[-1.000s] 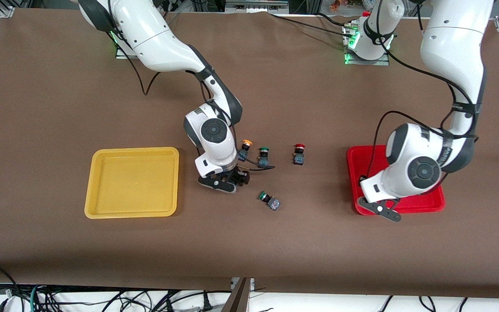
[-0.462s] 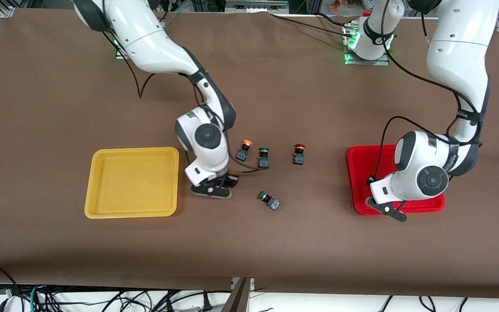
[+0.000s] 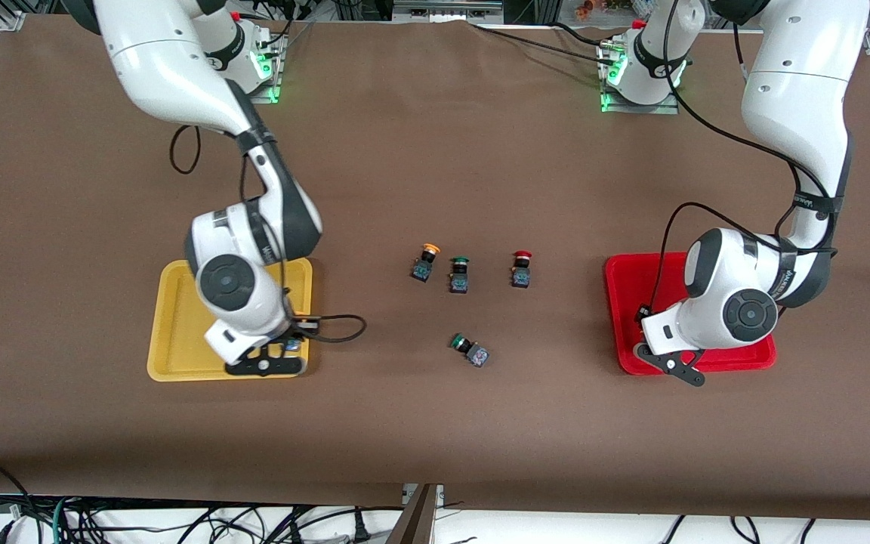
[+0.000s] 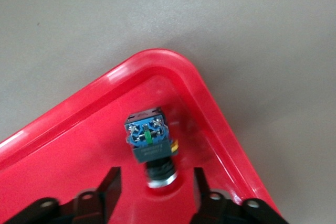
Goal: Place red and yellow buttons in trays
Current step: 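Release the red button with the left gripper while the right gripper carries yellow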
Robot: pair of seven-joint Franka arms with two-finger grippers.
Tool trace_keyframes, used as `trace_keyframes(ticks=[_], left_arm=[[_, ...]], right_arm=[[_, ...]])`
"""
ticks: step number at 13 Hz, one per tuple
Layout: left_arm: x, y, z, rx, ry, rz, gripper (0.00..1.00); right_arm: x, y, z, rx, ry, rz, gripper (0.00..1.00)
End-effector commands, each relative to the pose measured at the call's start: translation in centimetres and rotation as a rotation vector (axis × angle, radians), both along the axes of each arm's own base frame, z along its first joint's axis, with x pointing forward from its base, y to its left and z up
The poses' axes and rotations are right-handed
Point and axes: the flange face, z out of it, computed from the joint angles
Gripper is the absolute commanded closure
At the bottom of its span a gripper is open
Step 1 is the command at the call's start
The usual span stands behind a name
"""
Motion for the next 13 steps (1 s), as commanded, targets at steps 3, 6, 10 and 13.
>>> trace_keyframes(ticks=[3,6,10,13], left_arm=[[-0.4,-3.1,2.7,0.003,-0.008,0.03,0.0],[-2.8,-10.6,3.4,0.044,0.03,0.218,0.0],[-7.0,-21.4,2.3,0.099,0.017,0.382,0.0],[-8.9,-22.8,0.1,0.13,0.047,0.377,0.0]], right_arm=[[-0.9,-12.0,-4.1,0.006,0.158,0.013,1.0],[-2.1,-14.8,-6.2,-0.007,0.153,-0.014,1.0],[-2.1,-16.4,-6.1,-0.009,0.157,-0.018,0.0],[-1.0,-14.9,-1.4,-0.006,0.168,-0.018,0.0]])
